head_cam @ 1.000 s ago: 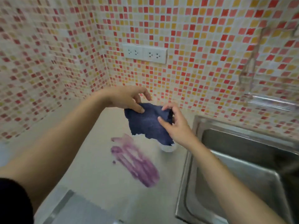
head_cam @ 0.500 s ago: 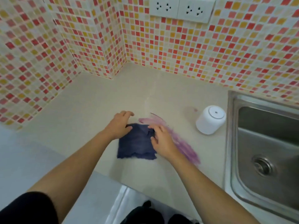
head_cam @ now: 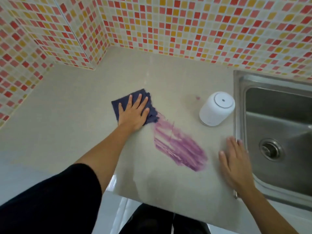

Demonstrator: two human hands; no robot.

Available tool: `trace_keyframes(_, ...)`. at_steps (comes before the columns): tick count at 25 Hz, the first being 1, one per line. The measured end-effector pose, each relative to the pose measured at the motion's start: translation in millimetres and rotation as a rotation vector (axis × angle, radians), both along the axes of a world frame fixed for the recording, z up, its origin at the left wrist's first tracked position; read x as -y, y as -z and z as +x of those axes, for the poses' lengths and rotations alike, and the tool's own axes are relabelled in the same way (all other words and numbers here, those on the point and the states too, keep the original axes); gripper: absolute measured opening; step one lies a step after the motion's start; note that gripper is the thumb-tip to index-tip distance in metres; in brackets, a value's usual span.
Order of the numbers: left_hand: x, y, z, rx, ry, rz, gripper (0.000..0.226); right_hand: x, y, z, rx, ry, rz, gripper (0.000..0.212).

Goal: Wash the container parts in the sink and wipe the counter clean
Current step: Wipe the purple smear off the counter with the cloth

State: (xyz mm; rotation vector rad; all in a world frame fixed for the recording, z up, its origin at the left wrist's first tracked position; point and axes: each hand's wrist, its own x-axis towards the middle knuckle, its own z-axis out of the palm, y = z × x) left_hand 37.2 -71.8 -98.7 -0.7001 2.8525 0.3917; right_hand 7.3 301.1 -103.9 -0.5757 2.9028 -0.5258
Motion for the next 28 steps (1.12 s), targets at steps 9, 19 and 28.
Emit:
trace_keyframes(9,9.0,5.2,102.3,-0.051,-0.059,-0.069,0.054,1.0,4.6,-0.5,0.026,-0.044,0.193,0.098)
trace_keyframes(19,-60.7,8.3,103.7,-0.127,0.129,-0.033,0.056,-1.7,10.3,-1.4,0.006,-0.058,0.202,0.097)
trace_keyframes(28,-71.4,12.0,42.0,-0.13,-0.037,-0.02,0.051,1.3,10.4,0.1,-0.01,-0.056,0.218,0.096)
